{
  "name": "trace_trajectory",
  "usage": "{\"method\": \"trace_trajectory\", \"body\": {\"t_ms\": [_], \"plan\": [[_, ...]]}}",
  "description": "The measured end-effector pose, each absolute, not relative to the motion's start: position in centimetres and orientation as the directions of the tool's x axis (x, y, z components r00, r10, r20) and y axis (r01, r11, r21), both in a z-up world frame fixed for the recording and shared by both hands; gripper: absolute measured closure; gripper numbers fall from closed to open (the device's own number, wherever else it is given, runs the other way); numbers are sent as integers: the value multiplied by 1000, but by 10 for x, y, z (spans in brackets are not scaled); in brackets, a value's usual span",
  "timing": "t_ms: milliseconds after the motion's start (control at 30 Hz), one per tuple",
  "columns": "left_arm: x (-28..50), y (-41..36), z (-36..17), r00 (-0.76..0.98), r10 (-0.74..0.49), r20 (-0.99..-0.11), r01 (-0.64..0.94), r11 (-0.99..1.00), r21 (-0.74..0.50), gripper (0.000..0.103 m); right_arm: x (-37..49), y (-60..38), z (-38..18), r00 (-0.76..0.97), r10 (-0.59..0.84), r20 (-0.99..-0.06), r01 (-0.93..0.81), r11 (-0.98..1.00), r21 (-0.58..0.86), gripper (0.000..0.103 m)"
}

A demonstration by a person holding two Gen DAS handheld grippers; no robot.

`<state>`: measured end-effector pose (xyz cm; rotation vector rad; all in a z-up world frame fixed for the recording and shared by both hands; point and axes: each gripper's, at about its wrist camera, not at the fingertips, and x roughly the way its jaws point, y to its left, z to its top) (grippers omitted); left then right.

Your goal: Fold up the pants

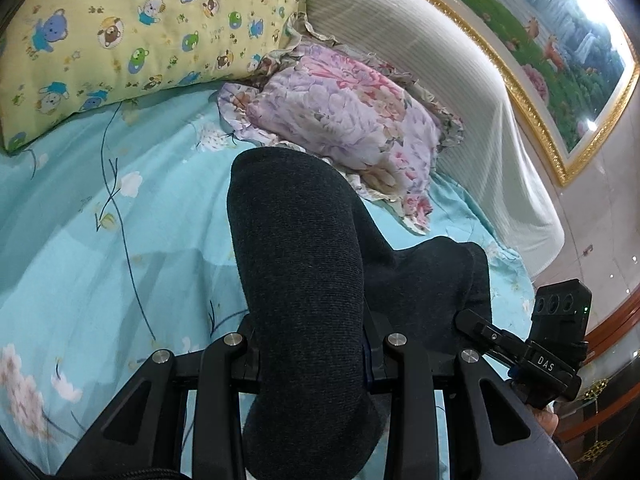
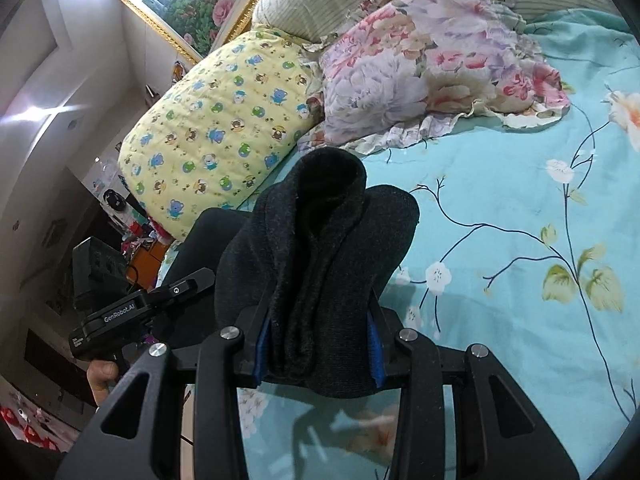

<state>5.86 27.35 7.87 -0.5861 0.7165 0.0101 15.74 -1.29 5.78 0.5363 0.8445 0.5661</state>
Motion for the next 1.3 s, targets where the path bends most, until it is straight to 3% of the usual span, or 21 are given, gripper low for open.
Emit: {"method": "trace_trajectory", "body": {"t_ms": [767,1300], "plan": [[81,284,48,733,-163,-660,-254,835,-488,68,185,-10,33,523,635,-568,-228,747,625,62],[71,289,28,700,-101,-707,-326,836,-442,26,188,-26,4,520,581,-626,-145,782,605,35]]}}
